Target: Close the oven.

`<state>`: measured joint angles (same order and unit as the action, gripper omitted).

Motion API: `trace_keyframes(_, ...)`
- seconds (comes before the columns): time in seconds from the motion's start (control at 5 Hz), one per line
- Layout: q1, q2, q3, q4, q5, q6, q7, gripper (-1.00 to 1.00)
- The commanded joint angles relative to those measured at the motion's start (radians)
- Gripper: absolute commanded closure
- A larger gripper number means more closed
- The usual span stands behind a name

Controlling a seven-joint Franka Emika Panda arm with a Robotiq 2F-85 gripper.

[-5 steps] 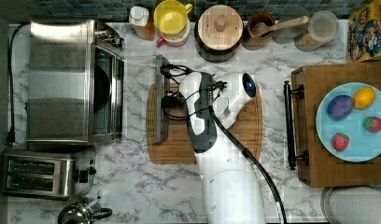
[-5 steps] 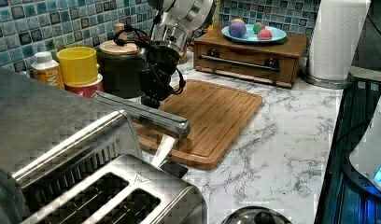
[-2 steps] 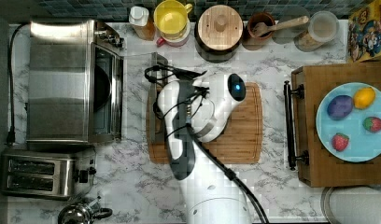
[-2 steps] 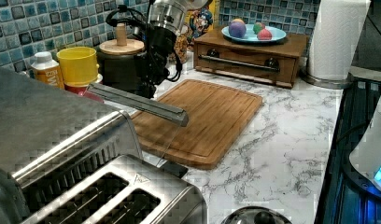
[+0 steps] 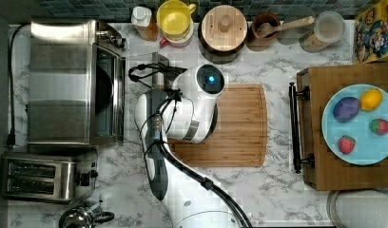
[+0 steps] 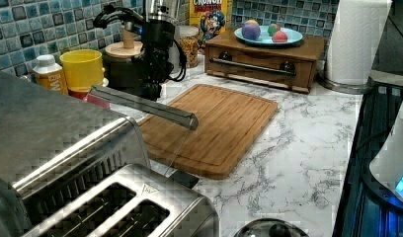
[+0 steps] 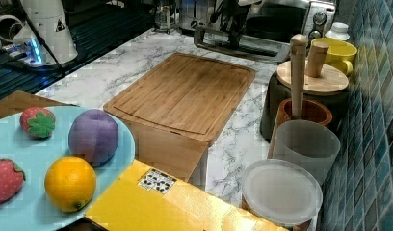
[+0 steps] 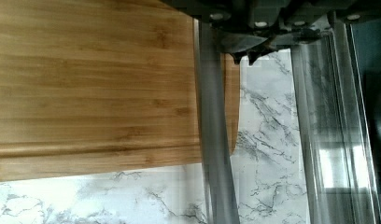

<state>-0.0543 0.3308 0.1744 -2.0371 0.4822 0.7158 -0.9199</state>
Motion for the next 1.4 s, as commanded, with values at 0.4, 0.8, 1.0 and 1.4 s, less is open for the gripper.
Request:
trace_keyframes(0.4, 0.192, -0.169, 0.155, 0.130, -0.122, 0.019, 0.177, 1.00)
trace_keyframes(0.8, 0.263, -0.092, 0.192, 0.238, -0.502, -0.053, 0.510, 1.00)
trace_keyframes(1.0, 0.294, -0.046, 0.187, 0.315, -0.680, -0.143, 0.716, 1.00)
trace_keyframes(1.4, 0.265, -0.086, 0.196, 0.303, -0.617, -0.127, 0.698, 1.00)
